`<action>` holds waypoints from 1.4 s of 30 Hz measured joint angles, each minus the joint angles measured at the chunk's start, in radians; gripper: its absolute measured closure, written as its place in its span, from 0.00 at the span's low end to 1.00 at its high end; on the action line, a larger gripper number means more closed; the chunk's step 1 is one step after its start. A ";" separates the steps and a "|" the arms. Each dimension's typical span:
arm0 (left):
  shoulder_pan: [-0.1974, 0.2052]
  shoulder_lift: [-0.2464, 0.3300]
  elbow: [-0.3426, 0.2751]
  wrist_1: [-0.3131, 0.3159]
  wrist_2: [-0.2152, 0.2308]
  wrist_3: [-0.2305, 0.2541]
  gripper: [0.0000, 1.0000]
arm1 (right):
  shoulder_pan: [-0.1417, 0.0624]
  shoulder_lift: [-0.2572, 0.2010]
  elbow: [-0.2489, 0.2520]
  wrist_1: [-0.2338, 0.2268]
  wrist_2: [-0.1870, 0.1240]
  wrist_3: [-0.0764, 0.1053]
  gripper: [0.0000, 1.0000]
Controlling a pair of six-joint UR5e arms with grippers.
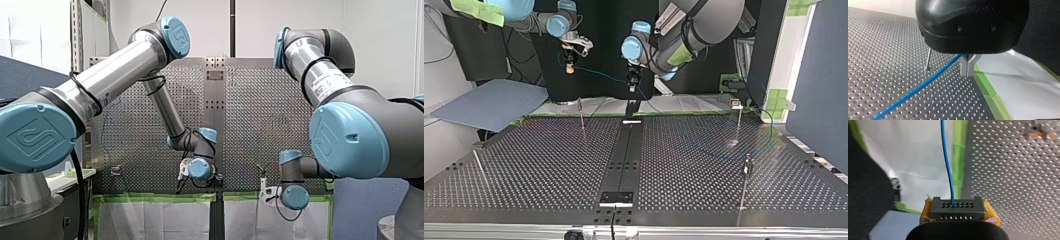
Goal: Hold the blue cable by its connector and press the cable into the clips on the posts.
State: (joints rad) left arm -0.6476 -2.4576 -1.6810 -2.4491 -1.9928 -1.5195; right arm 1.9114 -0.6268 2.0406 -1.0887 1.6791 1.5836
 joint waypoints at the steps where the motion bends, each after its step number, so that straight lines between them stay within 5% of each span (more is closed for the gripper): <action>1: -0.003 0.000 0.004 -0.002 -0.004 0.000 1.00 | -0.009 0.000 -0.004 -0.009 -0.009 -0.005 1.00; 9: -0.021 -0.001 0.034 -0.012 -0.056 -0.001 1.00 | -0.080 0.000 -0.014 -0.086 -0.087 -0.022 1.00; 19: -0.051 -0.001 0.054 -0.005 -0.072 -0.029 1.00 | -0.138 0.000 -0.006 -0.142 -0.186 -0.025 1.00; 34: -0.071 -0.045 0.142 -0.040 -0.065 -0.033 1.00 | -0.273 0.000 -0.063 -0.095 -0.325 -0.012 1.00; 42: -0.078 -0.113 0.218 -0.073 -0.050 -0.056 1.00 | -0.310 -0.001 -0.108 -0.023 -0.401 -0.012 1.00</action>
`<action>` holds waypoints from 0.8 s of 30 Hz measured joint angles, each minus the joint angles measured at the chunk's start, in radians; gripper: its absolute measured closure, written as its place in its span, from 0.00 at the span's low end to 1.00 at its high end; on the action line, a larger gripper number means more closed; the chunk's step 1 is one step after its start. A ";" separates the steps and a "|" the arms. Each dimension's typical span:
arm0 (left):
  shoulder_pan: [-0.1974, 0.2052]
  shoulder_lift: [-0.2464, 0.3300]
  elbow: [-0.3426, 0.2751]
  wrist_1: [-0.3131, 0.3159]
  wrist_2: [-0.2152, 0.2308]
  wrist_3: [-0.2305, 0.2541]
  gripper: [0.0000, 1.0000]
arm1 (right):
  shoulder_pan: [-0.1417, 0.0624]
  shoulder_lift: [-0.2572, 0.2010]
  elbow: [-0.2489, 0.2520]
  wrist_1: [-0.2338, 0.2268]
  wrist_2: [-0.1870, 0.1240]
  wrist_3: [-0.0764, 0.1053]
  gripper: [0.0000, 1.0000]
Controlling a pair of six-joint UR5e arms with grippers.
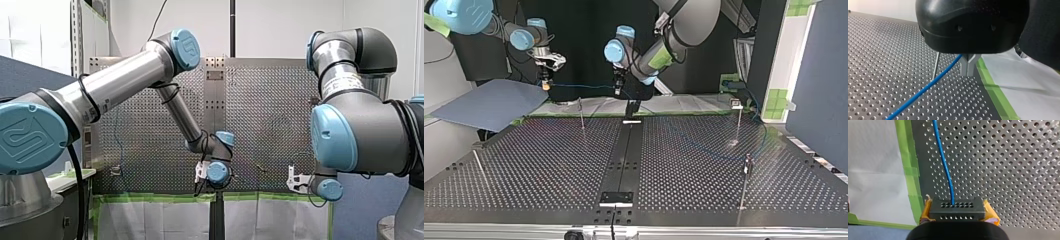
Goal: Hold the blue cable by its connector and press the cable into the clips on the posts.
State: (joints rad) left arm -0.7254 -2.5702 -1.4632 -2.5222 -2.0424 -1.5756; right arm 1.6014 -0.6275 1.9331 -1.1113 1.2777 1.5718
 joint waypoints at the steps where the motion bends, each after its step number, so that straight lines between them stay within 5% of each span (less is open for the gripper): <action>1: 0.000 -0.004 0.011 -0.003 0.003 -0.002 1.00 | -0.003 0.000 -0.004 0.007 -0.008 0.001 1.00; 16: -0.001 -0.009 0.074 -0.009 0.025 -0.003 1.00 | -0.057 -0.005 -0.048 0.065 -0.159 0.000 1.00; 24: -0.020 -0.010 0.075 -0.014 0.048 -0.002 1.00 | -0.126 -0.017 -0.048 0.093 -0.235 -0.017 1.00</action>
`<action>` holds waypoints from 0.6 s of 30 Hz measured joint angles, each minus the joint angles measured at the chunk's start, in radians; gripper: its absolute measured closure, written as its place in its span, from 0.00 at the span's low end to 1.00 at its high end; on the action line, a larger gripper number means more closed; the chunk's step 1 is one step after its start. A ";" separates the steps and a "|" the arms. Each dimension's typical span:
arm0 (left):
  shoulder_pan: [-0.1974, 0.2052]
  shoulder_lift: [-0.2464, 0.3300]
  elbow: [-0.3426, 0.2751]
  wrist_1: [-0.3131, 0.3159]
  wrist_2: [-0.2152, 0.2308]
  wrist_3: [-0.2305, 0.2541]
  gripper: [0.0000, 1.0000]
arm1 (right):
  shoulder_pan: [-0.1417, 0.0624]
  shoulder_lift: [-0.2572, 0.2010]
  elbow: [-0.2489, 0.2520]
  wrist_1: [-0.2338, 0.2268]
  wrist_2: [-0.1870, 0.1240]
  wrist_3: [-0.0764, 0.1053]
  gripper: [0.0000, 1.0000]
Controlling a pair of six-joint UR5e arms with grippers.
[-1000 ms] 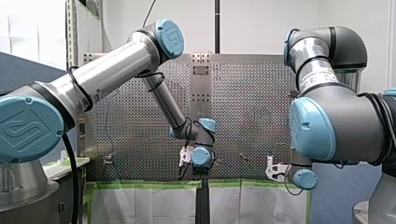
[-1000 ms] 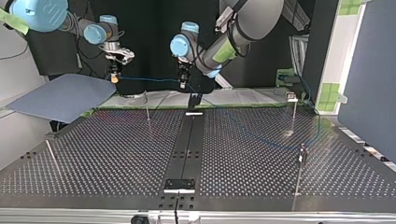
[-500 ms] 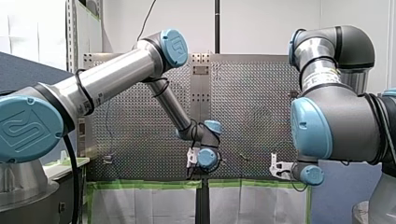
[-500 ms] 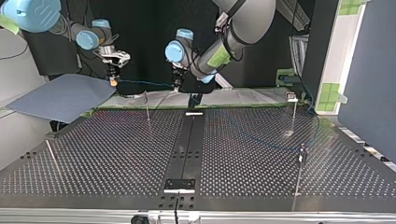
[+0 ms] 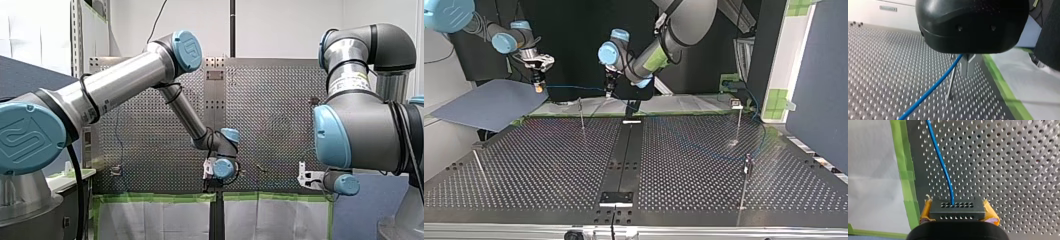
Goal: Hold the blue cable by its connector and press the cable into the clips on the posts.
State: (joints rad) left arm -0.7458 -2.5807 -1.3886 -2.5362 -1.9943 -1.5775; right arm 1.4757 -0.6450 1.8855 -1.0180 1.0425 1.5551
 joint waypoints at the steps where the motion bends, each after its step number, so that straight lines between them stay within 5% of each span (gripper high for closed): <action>1: -0.006 -0.002 0.001 0.000 0.006 0.000 1.00 | -0.008 -0.001 0.000 0.002 -0.008 -0.002 1.00; 7: -0.025 -0.016 0.007 0.002 0.010 0.000 1.00 | -0.049 -0.007 -0.001 0.005 -0.059 0.002 1.00; 18: -0.022 -0.095 0.101 -0.069 0.013 -0.003 1.00 | -0.055 -0.011 -0.046 0.033 -0.078 0.023 1.00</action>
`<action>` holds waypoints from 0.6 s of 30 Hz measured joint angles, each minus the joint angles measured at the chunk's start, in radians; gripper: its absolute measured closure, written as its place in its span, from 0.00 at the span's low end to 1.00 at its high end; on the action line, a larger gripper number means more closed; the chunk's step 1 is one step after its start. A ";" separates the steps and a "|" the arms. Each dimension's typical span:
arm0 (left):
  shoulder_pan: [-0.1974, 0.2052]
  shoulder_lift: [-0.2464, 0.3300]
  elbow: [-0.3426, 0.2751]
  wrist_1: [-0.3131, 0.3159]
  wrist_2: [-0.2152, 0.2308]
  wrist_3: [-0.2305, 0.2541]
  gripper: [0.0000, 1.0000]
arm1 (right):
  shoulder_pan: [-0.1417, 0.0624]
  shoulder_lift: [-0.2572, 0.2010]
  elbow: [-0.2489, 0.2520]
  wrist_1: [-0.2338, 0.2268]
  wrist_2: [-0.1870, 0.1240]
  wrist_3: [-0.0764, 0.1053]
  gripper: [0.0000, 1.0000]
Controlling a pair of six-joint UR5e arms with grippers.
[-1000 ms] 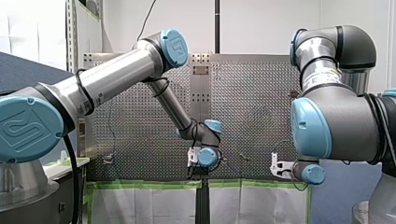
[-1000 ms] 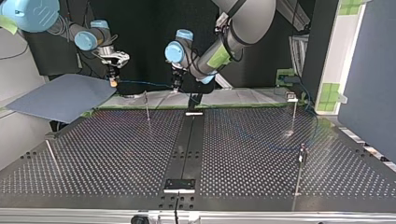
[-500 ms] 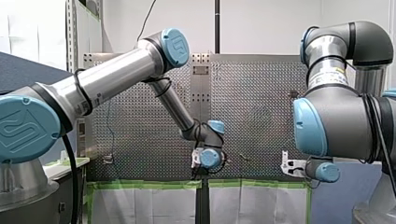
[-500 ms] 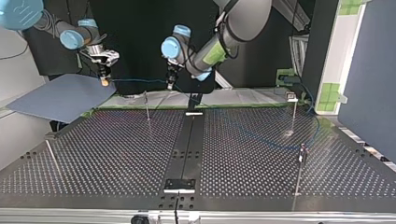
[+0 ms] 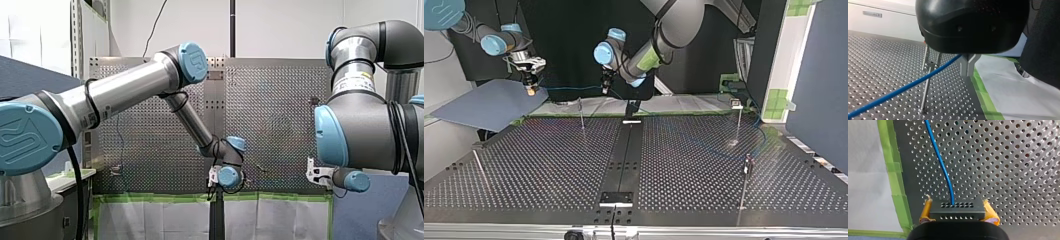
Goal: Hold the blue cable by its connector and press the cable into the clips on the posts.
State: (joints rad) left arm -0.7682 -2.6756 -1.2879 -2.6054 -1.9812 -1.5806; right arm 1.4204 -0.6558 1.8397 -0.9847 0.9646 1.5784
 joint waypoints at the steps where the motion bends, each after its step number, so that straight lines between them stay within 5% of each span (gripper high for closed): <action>1: 0.001 -0.006 0.013 -0.008 0.001 0.000 1.00 | 0.001 0.000 -0.003 0.002 0.001 0.002 1.00; 18: 0.013 -0.018 0.121 -0.053 0.006 -0.001 1.00 | 0.015 0.000 -0.059 0.027 0.029 0.023 1.00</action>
State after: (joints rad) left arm -0.7553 -2.6933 -1.1673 -2.6581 -1.9751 -1.5815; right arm 1.4356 -0.6559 1.7806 -0.9575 0.9932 1.6016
